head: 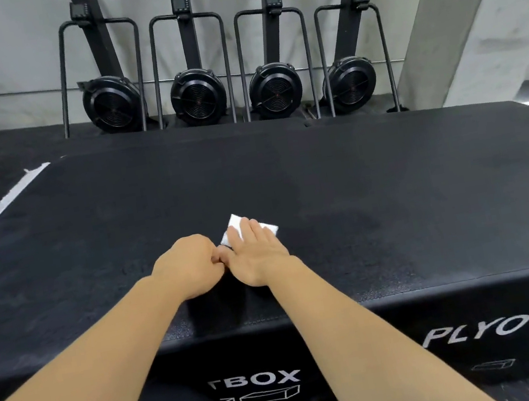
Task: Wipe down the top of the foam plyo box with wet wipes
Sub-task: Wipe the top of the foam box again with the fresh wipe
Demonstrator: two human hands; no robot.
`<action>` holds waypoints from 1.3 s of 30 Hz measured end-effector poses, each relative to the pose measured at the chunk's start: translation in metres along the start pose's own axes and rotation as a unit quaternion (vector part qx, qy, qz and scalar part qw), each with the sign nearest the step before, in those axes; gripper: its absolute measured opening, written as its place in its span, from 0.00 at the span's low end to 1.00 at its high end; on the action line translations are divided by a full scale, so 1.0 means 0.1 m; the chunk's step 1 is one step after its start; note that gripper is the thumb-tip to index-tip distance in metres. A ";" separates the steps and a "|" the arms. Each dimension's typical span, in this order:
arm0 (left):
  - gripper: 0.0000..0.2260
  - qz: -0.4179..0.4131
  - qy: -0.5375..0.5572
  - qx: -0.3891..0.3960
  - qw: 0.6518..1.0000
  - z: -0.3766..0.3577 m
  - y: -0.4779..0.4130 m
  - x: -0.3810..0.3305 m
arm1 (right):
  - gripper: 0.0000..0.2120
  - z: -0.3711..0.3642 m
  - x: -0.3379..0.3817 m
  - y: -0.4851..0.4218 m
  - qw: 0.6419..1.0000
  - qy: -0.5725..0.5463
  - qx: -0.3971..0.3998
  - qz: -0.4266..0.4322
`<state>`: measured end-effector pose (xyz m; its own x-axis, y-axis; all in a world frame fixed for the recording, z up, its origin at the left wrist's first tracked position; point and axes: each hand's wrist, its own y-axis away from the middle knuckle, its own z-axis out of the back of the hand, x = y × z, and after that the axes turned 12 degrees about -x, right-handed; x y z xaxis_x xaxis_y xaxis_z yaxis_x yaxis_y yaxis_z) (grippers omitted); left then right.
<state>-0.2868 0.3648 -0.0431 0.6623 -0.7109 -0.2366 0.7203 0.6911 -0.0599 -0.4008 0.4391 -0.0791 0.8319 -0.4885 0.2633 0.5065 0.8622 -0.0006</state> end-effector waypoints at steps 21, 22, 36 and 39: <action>0.56 -0.029 -0.084 0.110 0.990 -0.17 -0.60 -0.01 | 0.32 0.36 -1.68 -0.23 0.975 0.038 -0.054 -0.213; 0.57 -0.032 -0.091 0.111 0.989 -0.17 -0.62 -0.02 | 0.33 0.34 -1.59 -0.24 0.973 0.040 -0.064 -0.219; 0.35 -0.023 -0.076 0.100 0.992 -0.12 -0.67 -0.09 | 0.30 0.03 -0.19 -0.51 0.999 -0.031 0.004 -0.013; 0.48 -0.010 -0.104 0.104 0.989 -0.10 -0.67 -0.11 | 0.26 0.13 -0.50 -0.54 0.999 -0.015 -0.031 -0.012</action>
<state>-0.3442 0.3276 -0.0459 0.6595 -0.7510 -0.0322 0.7466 0.6495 0.1440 -0.4723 0.4186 -0.0798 0.8126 -0.5044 0.2920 0.5403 0.8398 -0.0528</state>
